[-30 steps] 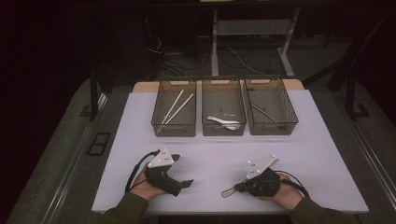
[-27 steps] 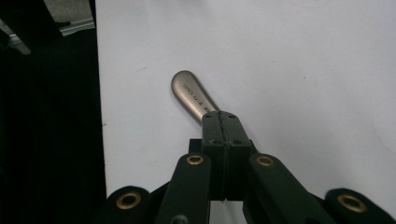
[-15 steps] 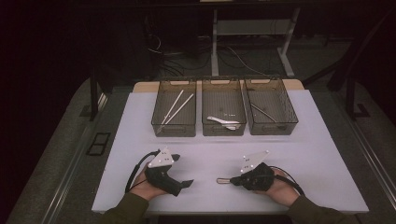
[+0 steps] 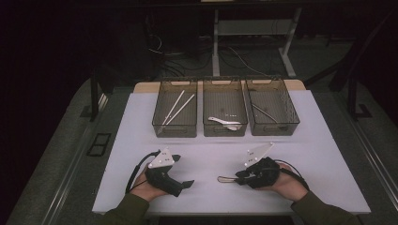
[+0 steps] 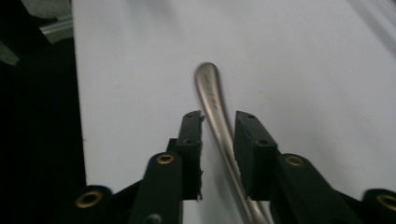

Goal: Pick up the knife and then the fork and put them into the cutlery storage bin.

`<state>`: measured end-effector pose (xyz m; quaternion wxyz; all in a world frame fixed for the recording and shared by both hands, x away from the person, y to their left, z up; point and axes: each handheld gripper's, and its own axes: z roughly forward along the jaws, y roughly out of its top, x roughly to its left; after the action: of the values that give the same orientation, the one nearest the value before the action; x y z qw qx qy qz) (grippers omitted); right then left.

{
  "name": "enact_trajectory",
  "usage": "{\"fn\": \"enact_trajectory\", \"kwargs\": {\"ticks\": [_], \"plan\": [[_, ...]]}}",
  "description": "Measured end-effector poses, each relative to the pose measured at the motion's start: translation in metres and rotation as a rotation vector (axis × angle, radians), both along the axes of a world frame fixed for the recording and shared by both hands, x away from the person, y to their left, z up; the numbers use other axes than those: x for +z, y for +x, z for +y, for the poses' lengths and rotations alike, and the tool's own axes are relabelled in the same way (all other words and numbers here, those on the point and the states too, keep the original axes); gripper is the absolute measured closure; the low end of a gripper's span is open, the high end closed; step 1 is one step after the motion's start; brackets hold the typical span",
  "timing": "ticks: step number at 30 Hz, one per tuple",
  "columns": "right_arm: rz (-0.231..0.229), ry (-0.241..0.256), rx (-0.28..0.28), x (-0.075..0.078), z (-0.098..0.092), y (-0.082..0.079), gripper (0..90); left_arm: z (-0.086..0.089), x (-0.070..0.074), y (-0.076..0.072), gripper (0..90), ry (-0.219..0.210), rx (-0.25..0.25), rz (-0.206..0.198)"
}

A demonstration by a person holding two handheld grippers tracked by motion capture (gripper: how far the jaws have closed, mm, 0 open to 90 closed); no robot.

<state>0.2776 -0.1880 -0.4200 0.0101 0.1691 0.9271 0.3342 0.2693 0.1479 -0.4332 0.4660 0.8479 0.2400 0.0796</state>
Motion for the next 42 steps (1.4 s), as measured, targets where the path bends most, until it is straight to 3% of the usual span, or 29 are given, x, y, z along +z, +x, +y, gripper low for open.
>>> {"fn": "enact_trajectory", "kwargs": {"ticks": [5, 14, 30, 38, 42], "plan": [[0.006, -0.071, -0.004, 0.007, -0.008, 0.007, 65.2, 0.0, 0.0, 0.0, 0.0, -0.002, 0.002, 0.003], [-0.001, -0.243, 0.112, 0.011, -0.009, 0.017, 65.3, 0.0, -0.001, 0.0, 0.0, 0.005, -0.001, 0.006], [-0.011, -0.403, 0.239, 0.003, 0.014, 0.025, 69.9, 0.0, -0.001, 0.001, 0.0, 0.003, -0.003, 0.008], [-0.03, -0.47, 0.289, 0.001, 0.024, 0.024, 73.4, -0.001, -0.002, 0.001, 0.0, 0.008, -0.006, 0.008], [-0.017, -0.502, 0.298, 0.001, 0.029, 0.024, 74.5, -0.001, -0.002, 0.001, 0.0, 0.007, -0.006, 0.008]]}}
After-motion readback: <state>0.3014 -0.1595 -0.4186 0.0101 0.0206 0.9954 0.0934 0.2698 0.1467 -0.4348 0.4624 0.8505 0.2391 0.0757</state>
